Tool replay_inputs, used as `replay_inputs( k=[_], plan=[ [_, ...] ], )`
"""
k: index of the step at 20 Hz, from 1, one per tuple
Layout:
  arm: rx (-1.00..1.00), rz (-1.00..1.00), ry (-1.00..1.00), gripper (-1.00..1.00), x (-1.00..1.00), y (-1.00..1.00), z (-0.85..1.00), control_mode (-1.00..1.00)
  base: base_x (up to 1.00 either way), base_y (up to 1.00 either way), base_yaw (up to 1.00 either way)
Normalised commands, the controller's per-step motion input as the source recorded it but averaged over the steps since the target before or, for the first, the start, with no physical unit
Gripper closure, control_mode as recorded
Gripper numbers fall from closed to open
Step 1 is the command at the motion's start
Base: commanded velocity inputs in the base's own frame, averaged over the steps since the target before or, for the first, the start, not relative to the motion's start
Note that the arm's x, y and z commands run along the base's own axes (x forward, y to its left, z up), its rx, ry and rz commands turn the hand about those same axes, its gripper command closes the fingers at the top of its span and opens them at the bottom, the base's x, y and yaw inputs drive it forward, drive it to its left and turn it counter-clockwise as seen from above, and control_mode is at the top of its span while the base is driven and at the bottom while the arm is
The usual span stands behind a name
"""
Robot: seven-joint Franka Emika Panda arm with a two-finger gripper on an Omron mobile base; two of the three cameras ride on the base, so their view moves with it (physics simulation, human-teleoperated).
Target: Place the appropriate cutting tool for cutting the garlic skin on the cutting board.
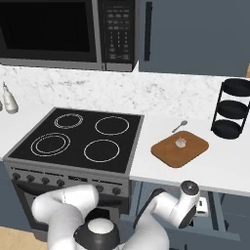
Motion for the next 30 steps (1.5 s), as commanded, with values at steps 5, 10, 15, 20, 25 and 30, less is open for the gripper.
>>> replay_inputs(
  k=[5,10,15,20,25,30],
  plan=[
    [0.0,0.0,0.02,-1.0,0.13,-0.21,-0.03,-1.0,0.0,0.0,0.0],
    [0.0,0.0,0.08,-1.0,0.42,-0.59,0.0,-1.0,0.0,0.0,0.0],
    [0.0,-0.01,0.0,-1.0,0.04,0.0,-0.02,-1.0,0.0,0.0,0.0],
    [0.0,0.0,0.0,-1.0,0.0,0.0,-0.18,-1.0,0.0,0.0,0.0],
    [0.0,0.0,0.01,-1.0,0.0,0.0,-0.28,-1.0,0.0,0.0,0.0],
    [0.0,0.0,0.01,-1.0,0.0,0.0,-0.2,-1.0,0.0,0.0,0.0]
  ],
)
